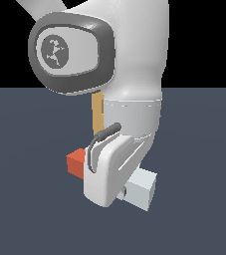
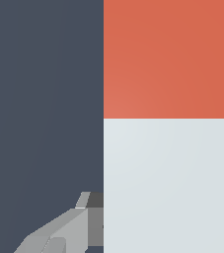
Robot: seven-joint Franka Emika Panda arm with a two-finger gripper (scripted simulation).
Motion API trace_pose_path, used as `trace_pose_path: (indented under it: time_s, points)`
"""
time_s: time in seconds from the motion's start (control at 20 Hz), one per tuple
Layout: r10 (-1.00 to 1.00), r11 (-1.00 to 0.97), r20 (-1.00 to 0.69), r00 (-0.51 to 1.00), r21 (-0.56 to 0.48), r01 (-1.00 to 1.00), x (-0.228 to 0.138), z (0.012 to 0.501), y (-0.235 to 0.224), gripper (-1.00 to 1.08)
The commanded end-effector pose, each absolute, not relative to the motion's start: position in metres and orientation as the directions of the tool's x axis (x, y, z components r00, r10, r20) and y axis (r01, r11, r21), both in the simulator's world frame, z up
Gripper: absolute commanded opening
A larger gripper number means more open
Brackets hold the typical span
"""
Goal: Insert the peg into the horizontal hole in a box.
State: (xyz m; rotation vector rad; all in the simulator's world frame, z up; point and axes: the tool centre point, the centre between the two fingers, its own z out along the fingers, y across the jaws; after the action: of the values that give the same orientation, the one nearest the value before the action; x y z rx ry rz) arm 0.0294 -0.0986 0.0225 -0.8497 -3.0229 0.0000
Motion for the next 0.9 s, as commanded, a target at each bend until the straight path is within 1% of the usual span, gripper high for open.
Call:
trace_pose_path:
  time_s: [0.0, 0.45, 0.85]
  points:
    - [0.526, 0.851, 0.001, -0.851, 0.0, 0.526, 0.029, 0.023, -0.098, -1.0]
    - [0.609, 0.793, 0.001, -0.793, 0.0, 0.609, 0.02, 0.032, -0.097, -1.0]
    - [0.746, 0.666, 0.001, -0.666, 0.001, 0.746, 0.003, 0.048, -0.091, -1.0]
